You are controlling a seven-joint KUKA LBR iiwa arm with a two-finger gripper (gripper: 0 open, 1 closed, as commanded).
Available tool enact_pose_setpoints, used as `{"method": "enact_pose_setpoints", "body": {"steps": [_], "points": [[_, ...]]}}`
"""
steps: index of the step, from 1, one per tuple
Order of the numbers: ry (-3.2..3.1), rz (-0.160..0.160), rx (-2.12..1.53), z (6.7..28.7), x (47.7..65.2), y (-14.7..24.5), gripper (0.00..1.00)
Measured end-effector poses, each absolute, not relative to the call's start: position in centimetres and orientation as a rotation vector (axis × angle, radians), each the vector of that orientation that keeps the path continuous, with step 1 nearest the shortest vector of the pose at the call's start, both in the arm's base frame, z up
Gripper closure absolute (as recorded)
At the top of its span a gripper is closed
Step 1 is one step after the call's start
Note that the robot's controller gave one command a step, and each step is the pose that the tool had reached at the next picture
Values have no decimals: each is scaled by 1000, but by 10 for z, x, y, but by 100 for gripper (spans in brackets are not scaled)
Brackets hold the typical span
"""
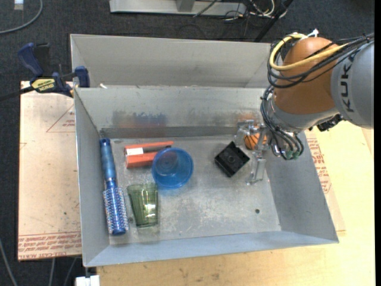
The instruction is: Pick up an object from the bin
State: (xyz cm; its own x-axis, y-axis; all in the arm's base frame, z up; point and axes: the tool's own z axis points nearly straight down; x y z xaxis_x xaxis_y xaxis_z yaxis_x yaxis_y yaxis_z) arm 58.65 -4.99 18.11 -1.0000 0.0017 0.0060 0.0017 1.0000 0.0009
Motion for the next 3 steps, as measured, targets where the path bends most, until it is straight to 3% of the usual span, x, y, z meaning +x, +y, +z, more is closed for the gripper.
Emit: {"method": "enact_pose_setpoints", "body": {"steps": [1,2,3], "points": [[-3143,-1,-1,186,588,-50,0],[-3149,1,88,167,587,-51,0],[-3148,0,111,117,600,-61,0]]}}
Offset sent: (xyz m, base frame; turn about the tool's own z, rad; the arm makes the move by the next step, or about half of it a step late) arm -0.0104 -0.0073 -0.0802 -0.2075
